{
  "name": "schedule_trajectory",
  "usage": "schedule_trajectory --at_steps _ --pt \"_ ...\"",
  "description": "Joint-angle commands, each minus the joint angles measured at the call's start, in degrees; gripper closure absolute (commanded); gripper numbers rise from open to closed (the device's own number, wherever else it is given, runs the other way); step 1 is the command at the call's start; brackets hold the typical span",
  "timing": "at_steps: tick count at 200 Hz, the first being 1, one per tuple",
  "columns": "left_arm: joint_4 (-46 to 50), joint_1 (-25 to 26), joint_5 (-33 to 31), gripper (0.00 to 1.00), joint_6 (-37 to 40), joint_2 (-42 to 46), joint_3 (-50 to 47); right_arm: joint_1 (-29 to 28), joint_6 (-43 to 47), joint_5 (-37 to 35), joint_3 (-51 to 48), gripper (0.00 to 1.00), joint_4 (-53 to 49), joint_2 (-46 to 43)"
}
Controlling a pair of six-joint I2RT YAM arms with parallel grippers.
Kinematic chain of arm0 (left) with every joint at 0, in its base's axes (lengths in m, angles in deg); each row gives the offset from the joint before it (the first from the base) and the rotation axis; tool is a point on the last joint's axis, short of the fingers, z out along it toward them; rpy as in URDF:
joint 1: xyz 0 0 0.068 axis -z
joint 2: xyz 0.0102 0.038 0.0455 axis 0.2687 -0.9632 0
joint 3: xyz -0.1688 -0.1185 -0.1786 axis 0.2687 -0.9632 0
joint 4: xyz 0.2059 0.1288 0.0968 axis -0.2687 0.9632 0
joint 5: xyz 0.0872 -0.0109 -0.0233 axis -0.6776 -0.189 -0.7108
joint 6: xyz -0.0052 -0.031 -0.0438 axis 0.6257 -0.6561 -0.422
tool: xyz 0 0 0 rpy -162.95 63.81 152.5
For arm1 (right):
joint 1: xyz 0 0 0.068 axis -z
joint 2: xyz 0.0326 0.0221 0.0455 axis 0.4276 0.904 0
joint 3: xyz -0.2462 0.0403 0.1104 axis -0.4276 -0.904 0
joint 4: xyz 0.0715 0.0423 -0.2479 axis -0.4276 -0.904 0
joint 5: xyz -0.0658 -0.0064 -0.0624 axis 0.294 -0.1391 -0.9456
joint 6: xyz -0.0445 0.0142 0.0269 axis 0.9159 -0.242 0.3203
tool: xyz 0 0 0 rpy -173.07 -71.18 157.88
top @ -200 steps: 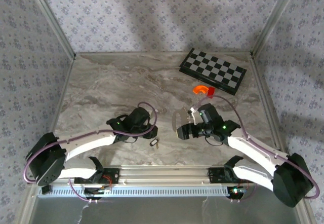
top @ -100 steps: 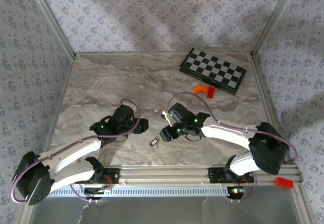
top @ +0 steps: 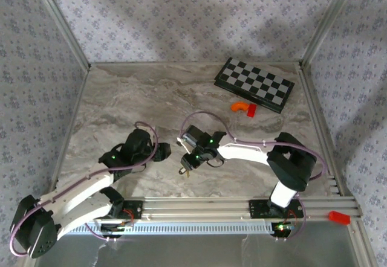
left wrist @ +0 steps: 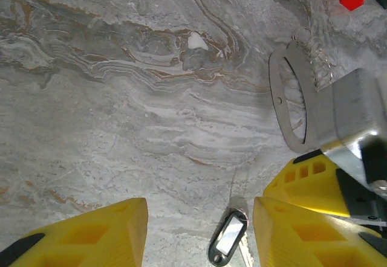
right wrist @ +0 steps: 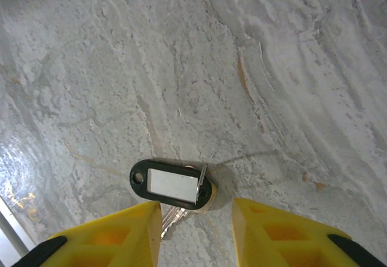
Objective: Put the keys on the keyring
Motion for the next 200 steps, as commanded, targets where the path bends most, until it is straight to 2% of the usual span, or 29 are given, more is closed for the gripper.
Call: schedule_trajectory --at_steps 1,124,200 --pt "-0.1 -1.0 1.3 0.5 -0.3 1.4 -0.3 -0.3 0.6 -0.2 2.1 0.64 -2.5 2.1" --pt "0.0 -2.2 2.2 0.5 0.5 2.2 -1.2 -0.8 1.7 2.1 4.3 0.78 -3.0 6.2" --pt "0.4 -2.2 2.4 0.5 0.5 2.6 -1.3 -0.9 2.4 1.5 3.8 0.93 -3.2 6.1"
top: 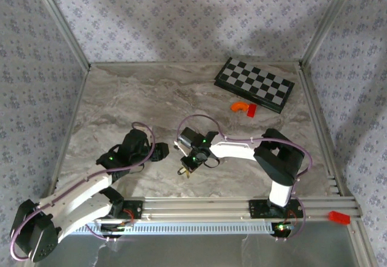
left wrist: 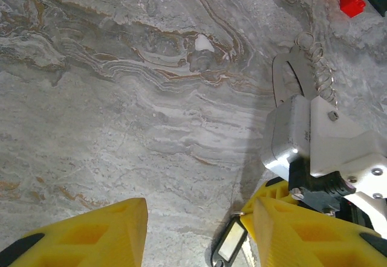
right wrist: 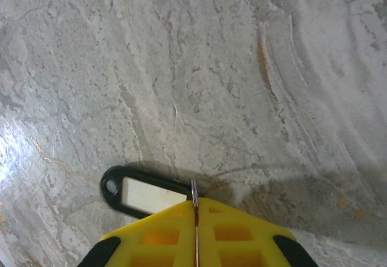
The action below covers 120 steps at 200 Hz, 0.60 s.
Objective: Put the keys on the keyring
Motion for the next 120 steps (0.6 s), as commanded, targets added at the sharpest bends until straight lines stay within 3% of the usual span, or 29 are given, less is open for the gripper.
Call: schedule_trajectory --at_steps 1,36,70,120 --pt "0.3 -0.3 0.8 0.5 0.4 1.1 -0.2 -0.4 0.9 -0.1 1.1 0.93 -1.9 0.2" --pt "1.5 -0.3 0.7 0.51 0.9 2.0 0.2 -0.3 2.6 -1.2 -0.3 0.98 -1.8 -2.2" --pt "0.4 0.2 1.7 0.52 2.8 5.7 0.6 0.8 6.3 0.8 -4.5 1.0 0.5 -10.9" --pt "-3.6 8.6 2.3 0.52 10.8 8.2 4.9 4.1 11.5 11.5 -11.9 1.0 7.1 -29.7"
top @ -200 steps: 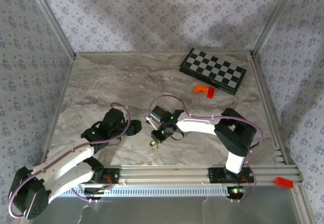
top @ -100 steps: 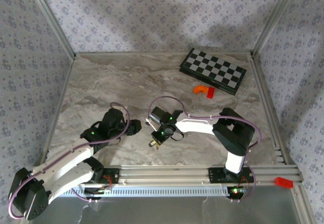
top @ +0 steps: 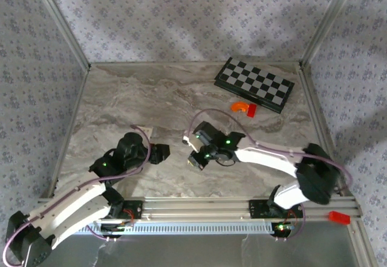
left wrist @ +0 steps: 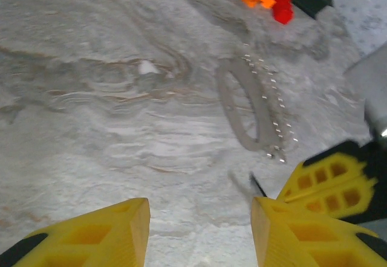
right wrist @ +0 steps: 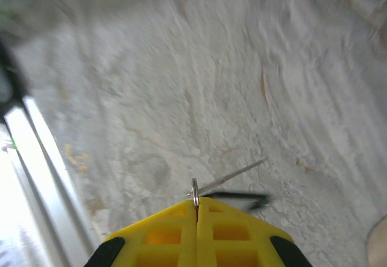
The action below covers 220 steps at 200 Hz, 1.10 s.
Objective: Put the keys on the keyring
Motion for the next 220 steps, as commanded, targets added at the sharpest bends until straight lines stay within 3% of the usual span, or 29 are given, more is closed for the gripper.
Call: schedule_trajectory --at_steps 1,54,97,138,220 --pt "-3.5 4.3 1.6 0.52 6.0 0.3 4.6 1.1 4.3 7.2 -2.8 1.0 3.8 -8.0" --pt "-12.9 13.1 11.2 0.52 13.8 -0.5 7.4 5.2 4.3 22.2 -6.0 1.0 8.2 -25.1" --pt "-15.5 18.0 16.6 0.57 18.7 -2.1 11.1 5.8 5.4 30.8 -4.4 1.0 7.0 -30.4" --pt "-16.1 20.0 17.7 0.61 20.0 -1.8 12.9 6.0 9.5 31.2 -2.4 1.0 0.5 -32.2" --pt "-16.1 21.1 16.7 0.64 20.0 -1.0 13.9 6.4 10.4 30.6 -2.7 1.0 0.5 -33.5"
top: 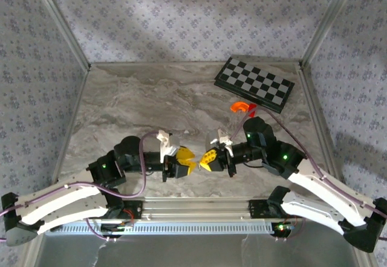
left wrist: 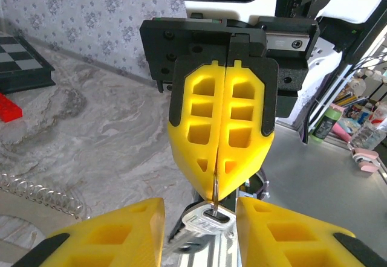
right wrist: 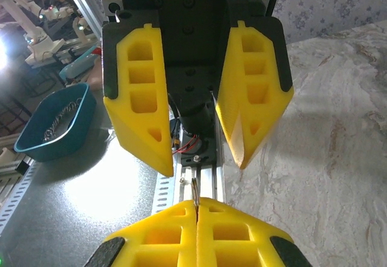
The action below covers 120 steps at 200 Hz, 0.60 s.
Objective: Put the keys on the keyring
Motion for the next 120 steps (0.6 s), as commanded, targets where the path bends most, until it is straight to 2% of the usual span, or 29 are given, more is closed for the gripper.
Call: schedule_trajectory --at_steps 1,54,104,120 --pt "-2.1 0.8 0.5 0.64 1.5 0.2 2.8 0.3 1.1 1.0 1.4 1.0 -0.6 -1.0" --pt "-1.5 2.4 -0.2 0.66 3.0 -3.4 4.5 0.3 0.7 1.0 1.1 1.0 0.2 -0.9" --pt "-1.4 2.5 -1.1 0.74 3.1 -3.2 4.2 0.3 0.8 1.4 0.8 1.0 0.6 -0.9" --pt "-1.7 2.5 -1.1 0.8 3.0 -3.0 4.0 0.4 0.7 1.8 0.7 1.0 0.9 -0.9"
